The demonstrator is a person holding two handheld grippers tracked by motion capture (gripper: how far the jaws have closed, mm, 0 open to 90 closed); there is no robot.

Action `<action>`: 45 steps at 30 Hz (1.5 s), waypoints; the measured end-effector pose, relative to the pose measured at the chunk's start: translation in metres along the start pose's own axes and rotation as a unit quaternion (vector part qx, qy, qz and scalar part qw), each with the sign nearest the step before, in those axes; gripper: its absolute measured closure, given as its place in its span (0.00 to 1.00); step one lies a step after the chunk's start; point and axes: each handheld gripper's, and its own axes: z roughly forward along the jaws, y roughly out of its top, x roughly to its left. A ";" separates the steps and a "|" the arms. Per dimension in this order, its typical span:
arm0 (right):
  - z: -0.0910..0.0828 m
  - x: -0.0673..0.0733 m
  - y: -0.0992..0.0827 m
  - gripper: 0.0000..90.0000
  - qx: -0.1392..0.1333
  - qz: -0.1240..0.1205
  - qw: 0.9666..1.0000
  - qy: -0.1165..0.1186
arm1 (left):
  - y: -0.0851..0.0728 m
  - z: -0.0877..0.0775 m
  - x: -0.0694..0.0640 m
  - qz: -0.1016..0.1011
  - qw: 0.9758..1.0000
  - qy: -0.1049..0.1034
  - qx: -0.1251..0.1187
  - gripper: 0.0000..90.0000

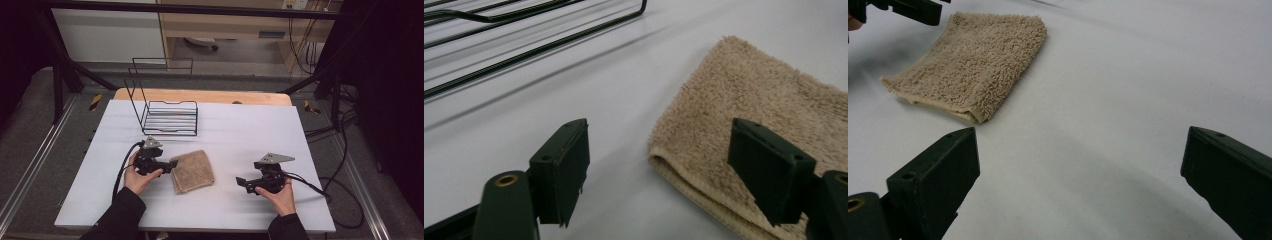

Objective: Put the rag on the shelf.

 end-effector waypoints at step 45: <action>0.011 0.003 0.012 0.01 -0.009 0.002 1.000 0.005 | -0.002 0.027 -0.002 -0.035 0.999 -0.034 0.020 0.91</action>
